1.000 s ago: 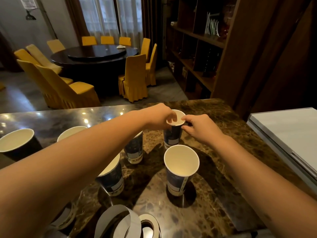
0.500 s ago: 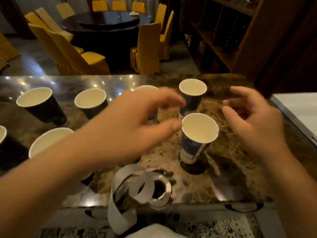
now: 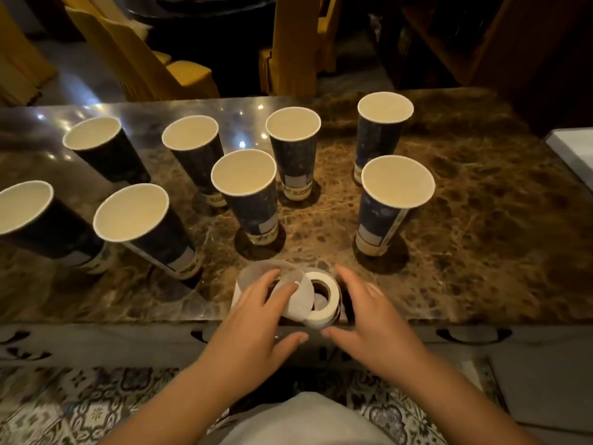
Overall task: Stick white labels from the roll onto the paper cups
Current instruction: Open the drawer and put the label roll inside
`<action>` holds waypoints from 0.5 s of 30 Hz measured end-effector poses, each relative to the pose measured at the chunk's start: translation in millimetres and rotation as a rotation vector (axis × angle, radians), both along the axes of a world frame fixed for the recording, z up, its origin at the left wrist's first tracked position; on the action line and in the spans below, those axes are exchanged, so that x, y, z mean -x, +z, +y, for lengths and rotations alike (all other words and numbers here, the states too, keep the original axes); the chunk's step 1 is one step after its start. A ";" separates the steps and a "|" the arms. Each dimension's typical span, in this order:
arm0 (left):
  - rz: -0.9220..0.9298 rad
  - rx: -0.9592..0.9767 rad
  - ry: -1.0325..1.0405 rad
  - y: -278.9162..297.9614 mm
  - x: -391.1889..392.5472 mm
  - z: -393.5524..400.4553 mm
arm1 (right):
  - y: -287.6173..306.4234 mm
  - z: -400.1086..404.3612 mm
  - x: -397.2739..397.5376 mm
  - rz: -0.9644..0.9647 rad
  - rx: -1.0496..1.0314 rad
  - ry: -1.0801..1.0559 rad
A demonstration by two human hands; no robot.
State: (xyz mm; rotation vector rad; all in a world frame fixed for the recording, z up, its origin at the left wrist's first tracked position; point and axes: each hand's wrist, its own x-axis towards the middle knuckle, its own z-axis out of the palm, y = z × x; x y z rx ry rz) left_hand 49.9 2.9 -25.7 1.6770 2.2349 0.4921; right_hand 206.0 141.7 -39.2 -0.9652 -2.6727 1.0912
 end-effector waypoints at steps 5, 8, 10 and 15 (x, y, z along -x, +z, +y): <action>0.028 -0.042 -0.134 -1.6 -1.2 12.7 | -8.5 1.8 7.6 0.051 -0.060 0.001; 0.026 -0.065 -0.166 -2.1 -2.6 13.2 | -12.4 0.6 9.9 0.038 -0.114 0.002; 0.017 -0.024 -0.146 -3.9 -3.5 14.8 | -13.5 -1.3 10.7 0.043 -0.131 -0.001; 0.058 0.026 -0.179 1.2 -6.5 22.0 | -14.1 -9.2 14.2 0.037 -0.135 -0.050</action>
